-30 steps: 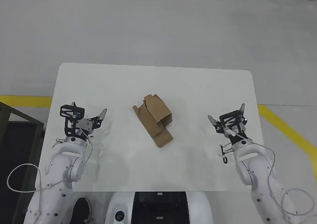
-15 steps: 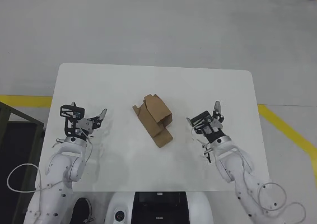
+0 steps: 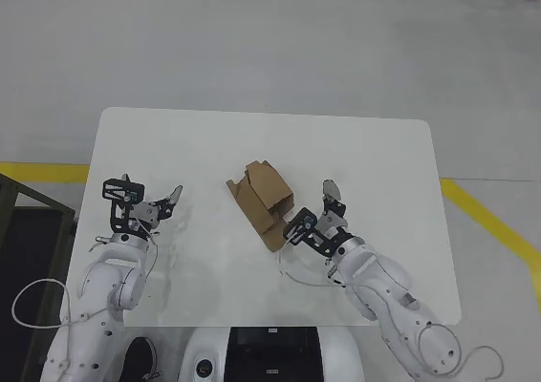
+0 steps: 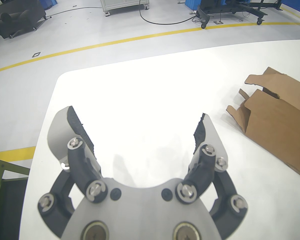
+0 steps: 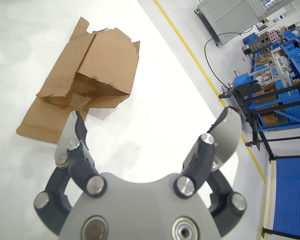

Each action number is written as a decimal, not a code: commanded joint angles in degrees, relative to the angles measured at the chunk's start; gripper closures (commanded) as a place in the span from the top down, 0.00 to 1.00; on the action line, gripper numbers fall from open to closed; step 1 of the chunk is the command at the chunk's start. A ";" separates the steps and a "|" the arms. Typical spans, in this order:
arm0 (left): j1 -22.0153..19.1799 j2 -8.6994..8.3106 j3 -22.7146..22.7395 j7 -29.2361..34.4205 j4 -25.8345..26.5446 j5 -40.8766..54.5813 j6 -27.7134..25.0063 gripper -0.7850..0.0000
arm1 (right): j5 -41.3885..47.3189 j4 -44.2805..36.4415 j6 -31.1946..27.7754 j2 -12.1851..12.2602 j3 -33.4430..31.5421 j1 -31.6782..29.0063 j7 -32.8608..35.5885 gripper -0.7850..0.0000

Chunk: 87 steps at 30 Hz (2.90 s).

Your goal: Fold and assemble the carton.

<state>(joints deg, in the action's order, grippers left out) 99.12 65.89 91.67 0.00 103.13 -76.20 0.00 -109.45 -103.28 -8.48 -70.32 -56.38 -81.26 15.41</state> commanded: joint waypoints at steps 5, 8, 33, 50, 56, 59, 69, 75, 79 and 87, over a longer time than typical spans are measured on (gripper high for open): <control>0.00 0.00 0.00 0.00 0.00 0.00 0.00 1.00 | -0.44 -0.03 -0.31 -0.13 0.48 0.23 0.76 1.00; 0.00 0.00 0.00 0.00 0.00 0.00 0.00 1.00 | -0.44 -0.03 -0.31 -0.13 0.48 0.23 0.76 1.00; 0.00 0.00 0.00 0.00 0.00 0.00 0.00 1.00 | -5.24 2.99 0.96 -2.90 7.45 7.68 9.15 1.00; 0.00 0.00 0.00 0.00 0.00 0.00 0.00 1.00 | -12.91 8.16 0.89 -6.73 14.56 14.77 22.24 1.00; 0.00 0.00 0.00 0.00 0.00 0.00 0.00 1.00 | -15.73 9.82 0.98 -7.52 15.33 15.35 22.66 1.00; 0.00 0.00 0.00 0.00 0.00 0.00 0.00 1.00 | -16.37 11.09 0.57 -7.94 15.53 15.86 22.54 1.00; 0.00 0.00 0.00 0.00 0.00 0.00 0.00 1.00 | -21.25 14.13 1.09 -9.30 17.22 16.74 21.41 1.00; 0.00 0.00 0.00 0.00 0.00 0.00 0.00 1.00 | -23.19 15.74 2.44 -10.00 17.41 16.90 19.66 1.00; 0.00 0.00 0.00 0.00 0.00 0.00 0.00 1.00 | -23.82 17.14 2.48 -10.42 17.23 17.02 18.68 0.91; 0.00 0.00 0.00 0.00 0.00 0.00 0.00 1.00 | -24.35 18.53 1.85 -11.27 16.77 17.14 18.21 0.26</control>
<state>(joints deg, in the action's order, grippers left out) 99.12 65.89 91.67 0.00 103.13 -76.20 0.00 -133.58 -84.77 -6.65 -81.53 -39.57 -64.02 33.65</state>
